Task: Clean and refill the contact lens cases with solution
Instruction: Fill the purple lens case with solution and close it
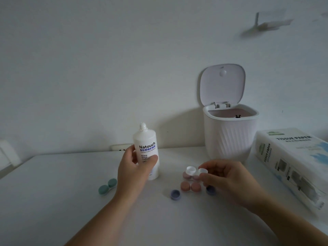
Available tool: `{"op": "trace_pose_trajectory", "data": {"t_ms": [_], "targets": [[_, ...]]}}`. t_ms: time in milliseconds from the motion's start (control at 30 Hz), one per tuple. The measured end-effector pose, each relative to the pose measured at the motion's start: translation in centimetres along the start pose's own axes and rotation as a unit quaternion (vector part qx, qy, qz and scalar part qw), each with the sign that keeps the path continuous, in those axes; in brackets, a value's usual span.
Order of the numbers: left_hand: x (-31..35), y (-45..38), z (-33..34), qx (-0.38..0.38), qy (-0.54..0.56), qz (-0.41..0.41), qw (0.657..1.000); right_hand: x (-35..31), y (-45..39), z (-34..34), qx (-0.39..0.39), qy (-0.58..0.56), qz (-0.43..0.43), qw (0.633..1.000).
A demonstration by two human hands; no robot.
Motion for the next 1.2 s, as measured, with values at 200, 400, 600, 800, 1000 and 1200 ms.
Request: {"op": "trace_pose_trajectory", "data": {"t_ms": [200, 400, 600, 800, 1000, 1200], "targets": [[0.8, -0.4, -0.3, -0.028, -0.041, 0.019, 0.999, -0.3, 0.3, -0.2, 0.009, -0.021, 0.005, 1.000], [3.6, -0.2, 0.0, -0.098, -0.039, 0.111, 0.988, -0.2, 0.4, 0.3, -0.013, -0.022, 0.014, 1.000], [4.6, 1.1, -0.4, -0.108, -0.066, 0.235, 0.964, -0.9, 0.9, -0.1, 0.018, -0.011, -0.014, 1.000], [5.0, 0.9, -0.3, -0.143, -0.055, 0.250, 0.956, -1.7, 1.6, -0.2, 0.030, 0.001, -0.032, 0.999], [5.6, 1.1, 0.4, -0.168, -0.024, 0.274, 0.947, -1.8, 1.6, 0.1, 0.022, -0.004, -0.047, 0.999], [5.7, 1.0, -0.1, -0.159, -0.049, 0.287, 0.943, -1.7, 1.5, -0.1, 0.021, -0.041, -0.057, 0.997]]}}
Point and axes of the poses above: each hand's wrist, its own y-axis away from the middle knuckle, its own z-axis out of the palm, x = y × z, the point moved 9 cm from there along -y, towards the middle knuckle, and after that the axes turned 13 degrees about z, right-handed, at the moved point
